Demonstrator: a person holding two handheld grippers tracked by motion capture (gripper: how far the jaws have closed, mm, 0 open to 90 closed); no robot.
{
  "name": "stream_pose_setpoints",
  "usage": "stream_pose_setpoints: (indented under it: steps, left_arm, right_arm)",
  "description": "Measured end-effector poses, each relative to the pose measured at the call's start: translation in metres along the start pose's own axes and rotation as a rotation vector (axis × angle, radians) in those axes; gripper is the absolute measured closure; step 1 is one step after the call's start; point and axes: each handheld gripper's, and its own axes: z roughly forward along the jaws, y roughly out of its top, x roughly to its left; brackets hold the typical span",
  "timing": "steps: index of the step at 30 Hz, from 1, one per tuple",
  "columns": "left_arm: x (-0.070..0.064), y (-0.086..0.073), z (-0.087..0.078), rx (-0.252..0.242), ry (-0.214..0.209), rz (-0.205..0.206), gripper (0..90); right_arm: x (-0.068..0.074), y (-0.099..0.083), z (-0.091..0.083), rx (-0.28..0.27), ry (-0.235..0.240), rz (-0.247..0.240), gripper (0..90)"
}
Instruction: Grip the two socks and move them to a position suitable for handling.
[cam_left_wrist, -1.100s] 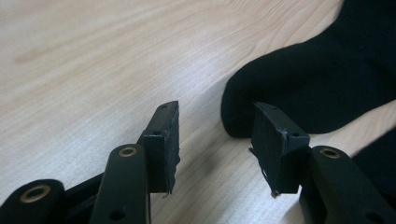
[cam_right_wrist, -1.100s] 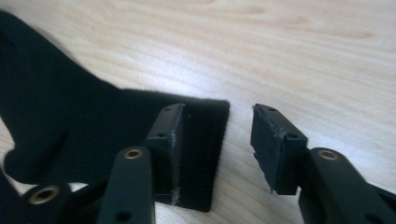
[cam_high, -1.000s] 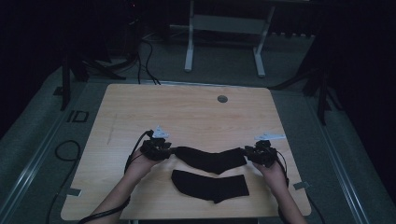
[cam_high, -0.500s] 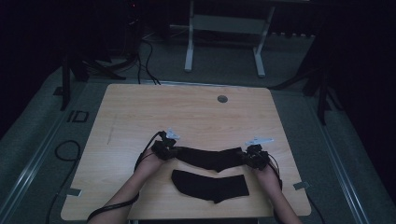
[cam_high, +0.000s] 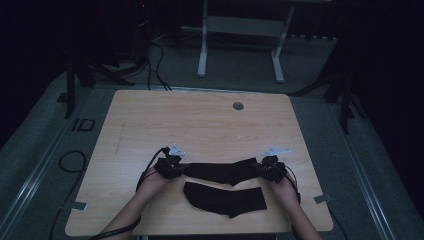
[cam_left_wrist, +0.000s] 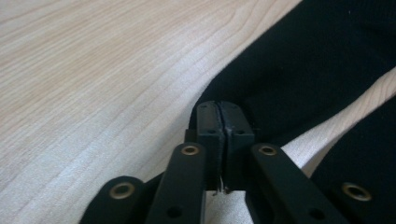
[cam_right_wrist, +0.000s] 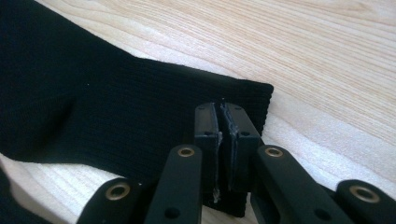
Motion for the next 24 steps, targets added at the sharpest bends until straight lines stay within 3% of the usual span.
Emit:
stream_pose_setpoints:
  steps: [2,4,9,16,18,24]
  left_arm:
    - [0.000,0.001,-0.003,-0.028,-0.018,-0.015,79.8]
    - [0.000,0.003,-0.009,-0.049,-0.026,-0.034,67.6]
    - [-0.004,0.005,-0.029,-0.083,-0.007,-0.027,48.9]
    - [-0.017,-0.009,-0.048,-0.085,-0.050,-0.015,43.9]
    - [-0.021,-0.016,-0.049,-0.085,-0.063,-0.008,40.3]
    - [-0.029,-0.030,-0.041,-0.034,-0.089,-0.019,40.4]
  right_arm:
    - [0.000,0.002,-0.001,0.000,0.023,0.000,80.3]
    - [0.000,0.004,-0.004,-0.014,0.026,0.002,76.1]
    - [0.000,0.009,-0.017,-0.049,0.042,0.001,62.6]
    - [0.008,-0.001,-0.034,-0.049,0.065,0.000,54.1]
    - [0.011,-0.008,-0.038,-0.042,0.073,0.007,52.9]
    - [0.021,-0.026,-0.048,-0.007,0.076,0.000,50.4]
